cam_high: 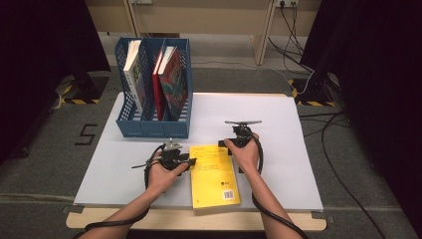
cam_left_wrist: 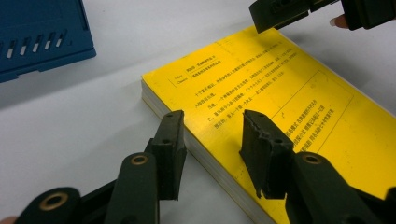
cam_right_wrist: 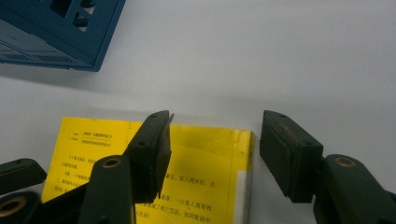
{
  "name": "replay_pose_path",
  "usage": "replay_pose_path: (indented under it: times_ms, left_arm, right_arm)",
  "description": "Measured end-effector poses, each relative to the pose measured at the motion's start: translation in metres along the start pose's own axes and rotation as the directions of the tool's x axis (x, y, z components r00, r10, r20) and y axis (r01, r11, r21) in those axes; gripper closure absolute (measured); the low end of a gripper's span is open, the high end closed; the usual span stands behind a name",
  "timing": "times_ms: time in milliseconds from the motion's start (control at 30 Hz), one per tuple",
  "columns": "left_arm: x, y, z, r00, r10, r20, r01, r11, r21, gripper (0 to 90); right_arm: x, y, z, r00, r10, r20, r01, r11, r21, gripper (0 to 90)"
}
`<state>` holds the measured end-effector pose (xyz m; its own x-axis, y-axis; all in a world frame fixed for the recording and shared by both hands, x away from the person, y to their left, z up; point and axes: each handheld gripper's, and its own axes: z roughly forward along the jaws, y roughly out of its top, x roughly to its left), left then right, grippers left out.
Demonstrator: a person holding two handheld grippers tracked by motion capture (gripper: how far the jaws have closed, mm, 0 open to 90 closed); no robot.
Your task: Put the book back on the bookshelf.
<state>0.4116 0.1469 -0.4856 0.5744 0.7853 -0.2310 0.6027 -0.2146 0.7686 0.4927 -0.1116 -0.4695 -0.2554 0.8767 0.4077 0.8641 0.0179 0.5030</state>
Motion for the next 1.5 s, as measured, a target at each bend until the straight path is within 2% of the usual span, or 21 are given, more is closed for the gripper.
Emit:
replay_pose_path:
  times_ms: [167, 200, 500, 567, 667, 733, 900, 1200, 1500]
  left_arm:
    - [0.001, 0.0, 0.002, 0.9999, -0.011, 0.006, 0.011, 0.9999, 0.003, 59.9]
    - [0.001, 0.0, 0.002, 0.9999, -0.013, 0.006, 0.013, 0.9999, 0.004, 60.2]
    - [0.001, 0.0, 0.004, 1.0, -0.006, 0.004, 0.006, 1.0, 0.006, 61.7]
    - [0.0, 0.0, 0.004, 1.0, -0.007, 0.003, 0.007, 1.0, 0.006, 61.7]
    - [0.001, 0.0, 0.005, 1.0, -0.003, -0.001, 0.003, 1.0, 0.005, 62.0]
    - [0.0, 0.002, 0.005, 0.9998, 0.016, -0.011, -0.016, 0.9998, 0.011, 62.8]
    - [-0.001, 0.005, 0.008, 0.9993, 0.027, -0.024, -0.027, 0.9995, 0.015, 64.5]
    - [-0.003, 0.008, 0.012, 0.999, 0.037, -0.026, -0.036, 0.9991, 0.02, 65.0]
    - [-0.008, 0.014, 0.02, 0.9987, 0.046, -0.023, -0.045, 0.9986, 0.028, 65.3]
  right_arm:
    - [0.003, 0.003, 0.003, 1.0, 0.002, 0.005, -0.002, 1.0, 0.007, 43.5]
    - [0.002, 0.004, 0.004, 0.9999, -0.012, 0.002, 0.012, 1.0, 0.003, 43.4]
    - [0.005, 0.005, 0.005, 0.9998, 0.004, 0.019, -0.005, 1.0, 0.022, 43.0]
    - [0.004, 0.005, 0.007, 0.9997, -0.014, 0.019, 0.013, 1.0, 0.024, 42.8]
    - [0.006, 0.005, 0.008, 0.9991, -0.029, 0.03, 0.028, 0.999, 0.028, 42.2]
    - [0.007, 0.005, 0.009, 0.9985, -0.04, 0.038, 0.039, 0.999, 0.03, 42.2]
    - [0.008, 0.005, 0.008, 0.9984, -0.04, 0.04, 0.038, 0.999, 0.035, 42.3]
    - [0.003, 0.003, 0.004, 0.9972, -0.052, 0.053, 0.051, 0.998, 0.034, 42.6]
    - [-0.005, -0.004, -0.007, 0.9975, -0.042, 0.057, 0.039, 0.998, 0.048, 43.3]
